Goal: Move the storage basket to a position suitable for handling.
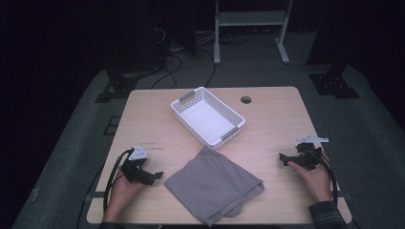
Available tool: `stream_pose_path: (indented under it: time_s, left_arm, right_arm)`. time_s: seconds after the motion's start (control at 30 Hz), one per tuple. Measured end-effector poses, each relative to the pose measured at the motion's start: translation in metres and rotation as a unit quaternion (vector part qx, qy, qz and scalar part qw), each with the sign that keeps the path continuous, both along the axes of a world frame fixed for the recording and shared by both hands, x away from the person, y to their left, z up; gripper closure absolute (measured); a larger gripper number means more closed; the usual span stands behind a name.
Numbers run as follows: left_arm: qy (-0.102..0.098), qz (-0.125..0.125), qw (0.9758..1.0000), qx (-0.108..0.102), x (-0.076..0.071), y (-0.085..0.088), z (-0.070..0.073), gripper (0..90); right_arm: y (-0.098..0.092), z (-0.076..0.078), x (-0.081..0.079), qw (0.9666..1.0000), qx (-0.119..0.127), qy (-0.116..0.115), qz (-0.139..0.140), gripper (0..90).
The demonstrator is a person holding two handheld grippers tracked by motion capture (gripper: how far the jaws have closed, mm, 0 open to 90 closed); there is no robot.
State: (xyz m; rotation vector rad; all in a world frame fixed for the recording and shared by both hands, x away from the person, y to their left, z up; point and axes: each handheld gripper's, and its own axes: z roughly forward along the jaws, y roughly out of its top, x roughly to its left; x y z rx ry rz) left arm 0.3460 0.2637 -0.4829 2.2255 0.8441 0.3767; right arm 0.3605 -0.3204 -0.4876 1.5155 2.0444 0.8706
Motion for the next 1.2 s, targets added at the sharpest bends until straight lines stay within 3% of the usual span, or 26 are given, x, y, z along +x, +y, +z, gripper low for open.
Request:
stream_pose_path:
  time_s: [0.07,0.13,0.23,0.27,0.53,0.87,1.2]
  left_arm:
    - [0.0,0.001,1.0,0.0,0.0,0.0,0.0,0.0]
    - [0.0,0.001,1.0,0.0,0.0,0.0,0.0,0.0]
    - [0.0,0.001,1.0,0.0,0.0,0.0,0.0,0.0]
    - [0.0,0.002,1.0,0.0,0.0,0.0,0.0,0.0]
    - [0.0,0.004,1.0,0.0,-0.001,0.0,0.0,0.0]
    - [0.0,0.005,1.0,-0.002,-0.001,0.0,0.0,0.0]
    - [0.0,0.005,1.0,-0.001,-0.001,0.0,0.0,0.0]
  right_arm:
    - [0.0,0.001,0.0,1.0,0.0,0.001,0.001,4.4]
    - [0.0,0.004,-0.003,1.0,0.001,-0.005,0.003,17.8]
    - [0.0,0.005,-0.004,1.0,-0.002,-0.005,0.005,18.7]
    - [0.001,0.006,-0.003,1.0,0.001,-0.003,0.007,23.1]
    - [0.008,0.018,-0.006,0.9995,0.014,0.001,0.028,33.4]
    - [0.014,0.037,0.0,0.9978,0.04,-0.004,0.052,37.8]
    - [0.024,0.047,0.007,0.9961,0.04,-0.006,0.078,41.0]
